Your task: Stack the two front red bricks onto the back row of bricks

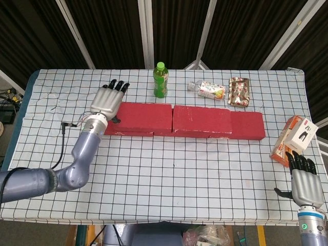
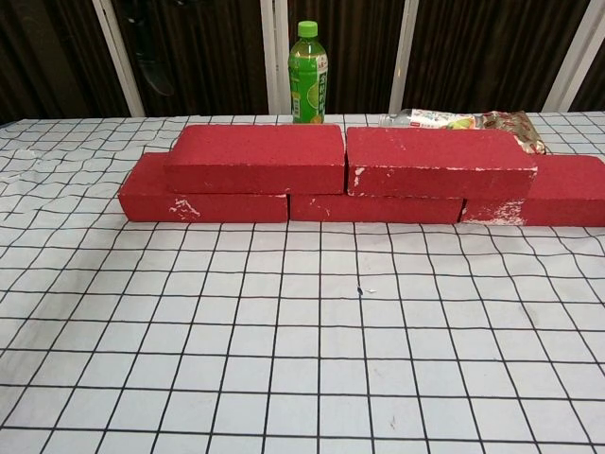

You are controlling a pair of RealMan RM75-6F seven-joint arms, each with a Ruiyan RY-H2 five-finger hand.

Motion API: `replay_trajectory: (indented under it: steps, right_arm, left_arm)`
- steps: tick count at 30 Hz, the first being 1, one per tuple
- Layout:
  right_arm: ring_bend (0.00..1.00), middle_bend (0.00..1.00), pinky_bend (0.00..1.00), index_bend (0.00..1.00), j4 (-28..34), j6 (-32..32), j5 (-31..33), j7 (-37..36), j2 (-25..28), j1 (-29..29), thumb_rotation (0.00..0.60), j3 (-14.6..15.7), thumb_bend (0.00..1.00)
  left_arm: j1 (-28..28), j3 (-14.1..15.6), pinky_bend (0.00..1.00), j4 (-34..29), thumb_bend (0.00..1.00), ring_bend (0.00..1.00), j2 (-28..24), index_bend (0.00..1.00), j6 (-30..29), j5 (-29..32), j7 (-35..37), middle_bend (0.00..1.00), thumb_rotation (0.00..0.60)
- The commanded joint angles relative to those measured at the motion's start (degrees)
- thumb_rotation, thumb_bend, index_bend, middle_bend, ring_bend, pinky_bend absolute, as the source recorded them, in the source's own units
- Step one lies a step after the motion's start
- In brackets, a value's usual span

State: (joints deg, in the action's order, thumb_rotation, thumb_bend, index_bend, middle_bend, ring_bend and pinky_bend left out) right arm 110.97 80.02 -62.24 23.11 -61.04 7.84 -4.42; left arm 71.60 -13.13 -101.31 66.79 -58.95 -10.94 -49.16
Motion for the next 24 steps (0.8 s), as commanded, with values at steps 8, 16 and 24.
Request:
replay_trajectory:
  steps: [8, 16, 24]
  right_arm:
    - [0.00, 0.00, 0.00, 0.02, -0.19, -0.64, 0.28, 0.56, -0.72, 0.56, 0.600, -0.15, 0.13]
    - [0.00, 0.00, 0.00, 0.02, -0.28, -0.58, 0.68, 0.76, -0.94, 0.66, 0.600, -0.30, 0.13]
    - [0.00, 0.00, 0.00, 0.02, -0.43, -0.87, 0.95, 0.58, -0.85, 0.73, 0.600, -0.32, 0.13]
  left_arm:
    - [-9.62, 6.79, 0.22, 2.46, 0.03, 0.05, -6.61, 0.21, 4.89, -6.90, 7.44, 0.16, 0.600]
    - [-9.29, 8.38, 0.22, 11.13, 0.03, 0.05, -0.06, 0.21, 7.83, -6.01, 7.33, 0.17, 0.600]
    - [-7.57, 9.50, 0.22, 16.48, 0.03, 0.05, 6.44, 0.21, 9.89, -4.38, 5.16, 0.16, 0.600]
